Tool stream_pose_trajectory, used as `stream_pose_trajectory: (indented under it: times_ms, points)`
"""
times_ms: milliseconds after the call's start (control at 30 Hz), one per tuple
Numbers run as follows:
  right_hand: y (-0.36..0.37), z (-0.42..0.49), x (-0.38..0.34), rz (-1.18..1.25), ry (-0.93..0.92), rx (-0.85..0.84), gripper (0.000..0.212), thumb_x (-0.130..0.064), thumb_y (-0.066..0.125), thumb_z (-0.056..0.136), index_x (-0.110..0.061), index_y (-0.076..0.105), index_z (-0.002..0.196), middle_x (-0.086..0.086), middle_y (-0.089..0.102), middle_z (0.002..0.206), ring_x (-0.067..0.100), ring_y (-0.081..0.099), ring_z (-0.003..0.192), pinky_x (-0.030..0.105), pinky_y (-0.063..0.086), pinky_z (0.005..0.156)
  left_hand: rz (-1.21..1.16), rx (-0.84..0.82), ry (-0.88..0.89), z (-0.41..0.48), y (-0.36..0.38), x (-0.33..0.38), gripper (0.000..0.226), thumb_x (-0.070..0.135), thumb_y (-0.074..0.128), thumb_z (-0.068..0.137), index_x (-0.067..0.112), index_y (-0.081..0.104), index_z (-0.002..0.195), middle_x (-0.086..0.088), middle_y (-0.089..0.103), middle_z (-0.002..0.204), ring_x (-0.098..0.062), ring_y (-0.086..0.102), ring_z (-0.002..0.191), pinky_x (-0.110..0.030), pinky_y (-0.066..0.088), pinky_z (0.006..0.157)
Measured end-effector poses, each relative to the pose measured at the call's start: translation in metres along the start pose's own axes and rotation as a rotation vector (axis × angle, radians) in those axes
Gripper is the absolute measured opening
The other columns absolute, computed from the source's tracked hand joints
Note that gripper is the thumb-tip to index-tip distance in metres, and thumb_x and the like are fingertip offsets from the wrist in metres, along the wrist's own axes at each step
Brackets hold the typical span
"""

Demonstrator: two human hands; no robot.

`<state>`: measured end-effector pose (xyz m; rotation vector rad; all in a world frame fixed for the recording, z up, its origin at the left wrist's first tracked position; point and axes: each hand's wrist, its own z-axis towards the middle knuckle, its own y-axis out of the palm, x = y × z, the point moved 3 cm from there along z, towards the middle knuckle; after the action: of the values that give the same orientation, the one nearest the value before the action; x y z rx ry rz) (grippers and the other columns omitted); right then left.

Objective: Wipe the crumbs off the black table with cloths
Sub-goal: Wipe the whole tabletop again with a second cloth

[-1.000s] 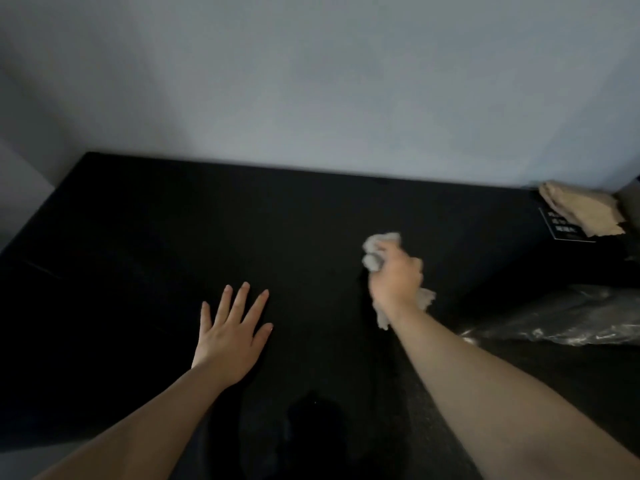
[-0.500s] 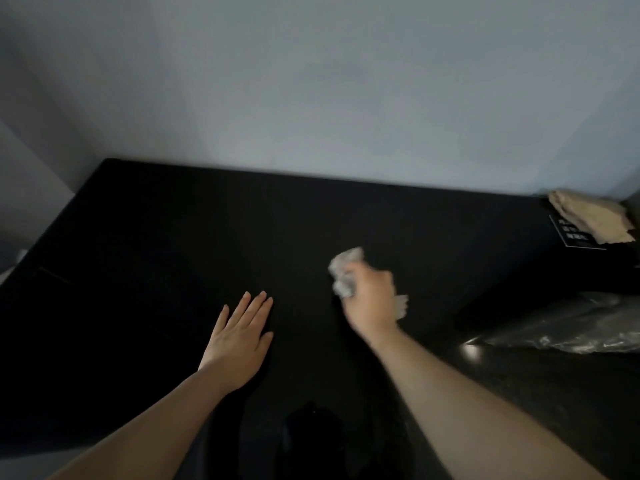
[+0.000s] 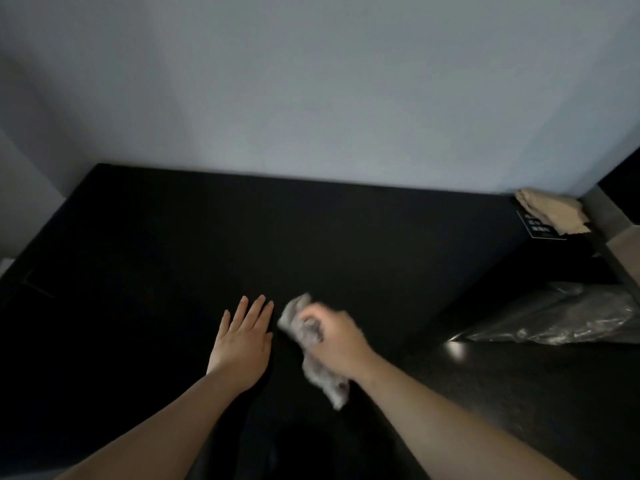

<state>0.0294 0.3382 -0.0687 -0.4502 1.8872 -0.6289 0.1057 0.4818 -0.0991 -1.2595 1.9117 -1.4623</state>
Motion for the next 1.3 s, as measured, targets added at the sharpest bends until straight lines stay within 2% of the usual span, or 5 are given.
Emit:
stream_pose_trajectory:
  times_ms: [267, 467, 767, 933, 1300]
  points:
    - [-0.050, -0.042, 0.064, -0.194, 0.132, 0.559, 0.032, -0.013, 0.056, 0.084, -0.031, 0.058, 0.110, -0.007, 0.061, 0.108, 0.018, 0.050, 0.097, 0.032, 0.044, 0.086, -0.084, -0.021, -0.024, -0.026, 0.009, 0.015, 0.053, 0.035, 0.022, 0.104, 0.025, 0.002, 0.152, 0.005, -0.008, 0.160, -0.018, -0.015, 0.145, -0.039, -0.004, 0.118]
    - [0.022, -0.105, 0.028, -0.186, -0.156, -0.249, 0.041, -0.007, 0.055, 0.082, -0.032, 0.054, 0.114, -0.002, 0.055, 0.112, 0.013, 0.045, 0.107, 0.032, 0.044, 0.090, -0.287, 0.021, -0.068, -0.058, 0.028, 0.043, 0.048, 0.030, 0.023, 0.104, 0.026, 0.016, 0.151, 0.007, 0.006, 0.160, -0.014, -0.007, 0.147, -0.036, -0.002, 0.119]
    - [0.020, -0.179, 0.068, -0.287, -0.055, 0.211, 0.034, -0.014, 0.056, 0.085, -0.031, 0.054, 0.115, -0.006, 0.059, 0.112, 0.020, 0.046, 0.106, 0.038, 0.041, 0.088, -0.366, 0.052, -0.090, -0.141, 0.070, 0.091, 0.046, 0.028, 0.023, 0.104, 0.024, 0.023, 0.150, 0.003, 0.010, 0.160, -0.015, -0.003, 0.147, -0.034, 0.000, 0.118]
    - [0.065, -0.213, 0.043, 0.117, 0.015, -0.285, 0.030, -0.025, 0.059, 0.083, -0.028, 0.053, 0.112, 0.000, 0.061, 0.109, 0.017, 0.058, 0.100, 0.036, 0.049, 0.085, -0.624, 0.076, -0.171, -0.189, 0.070, 0.097, 0.041, 0.030, 0.024, 0.104, 0.023, 0.040, 0.142, 0.002, 0.032, 0.153, -0.013, 0.011, 0.146, -0.032, 0.002, 0.118]
    - [0.049, -0.259, 0.038, 0.904, 0.281, 0.265, 0.011, -0.019, 0.062, 0.089, -0.017, 0.062, 0.099, 0.009, 0.069, 0.098, 0.022, 0.068, 0.089, 0.039, 0.056, 0.081, -1.062, 0.052, -0.170, -0.236, 0.058, 0.086, 0.050, 0.029, 0.065, 0.088, 0.023, 0.047, 0.135, 0.001, 0.059, 0.114, -0.013, 0.060, 0.100, -0.028, 0.052, 0.083]
